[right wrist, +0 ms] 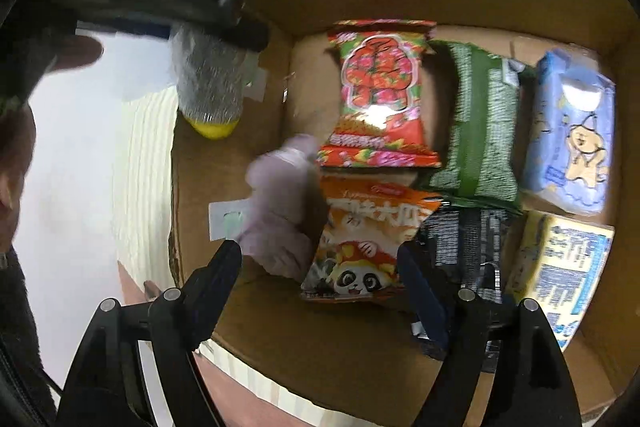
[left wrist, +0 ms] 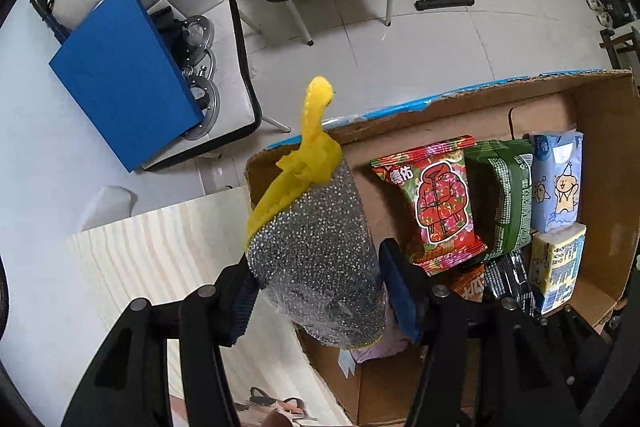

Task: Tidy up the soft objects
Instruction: 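Place sponge and cloth into the box and open both tools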

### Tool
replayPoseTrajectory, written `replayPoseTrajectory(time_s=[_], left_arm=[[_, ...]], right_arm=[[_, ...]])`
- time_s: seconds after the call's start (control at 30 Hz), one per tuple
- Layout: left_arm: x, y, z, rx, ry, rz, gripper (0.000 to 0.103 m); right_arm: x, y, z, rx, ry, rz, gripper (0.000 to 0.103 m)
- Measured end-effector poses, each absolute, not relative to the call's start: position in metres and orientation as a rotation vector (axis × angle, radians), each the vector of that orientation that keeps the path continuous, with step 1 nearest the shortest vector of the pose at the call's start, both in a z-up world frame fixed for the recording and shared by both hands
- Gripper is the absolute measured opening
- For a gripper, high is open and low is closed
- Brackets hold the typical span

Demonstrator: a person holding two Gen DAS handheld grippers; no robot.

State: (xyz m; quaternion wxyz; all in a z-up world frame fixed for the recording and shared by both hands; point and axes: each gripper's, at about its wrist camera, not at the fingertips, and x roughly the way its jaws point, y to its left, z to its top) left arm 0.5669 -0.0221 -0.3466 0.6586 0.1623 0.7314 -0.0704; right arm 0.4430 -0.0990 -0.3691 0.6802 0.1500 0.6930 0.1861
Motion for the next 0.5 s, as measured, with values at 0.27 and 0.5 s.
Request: replayPoseTrajectory(time_s=[0.27, 0.5], left_arm=[[0.567, -0.025, -0.348, 0.382, 1.644, -0.131, 0.097], [0.558, -0.023, -0.339, 0.337, 1.607, -0.127, 0.097]], right_arm=[[0.437, -0.122, -0.352, 0.333, 1.539, 0.393, 0.083], [0.428, -0.147, -0.33, 0.286, 1.511, 0.293, 0.093]])
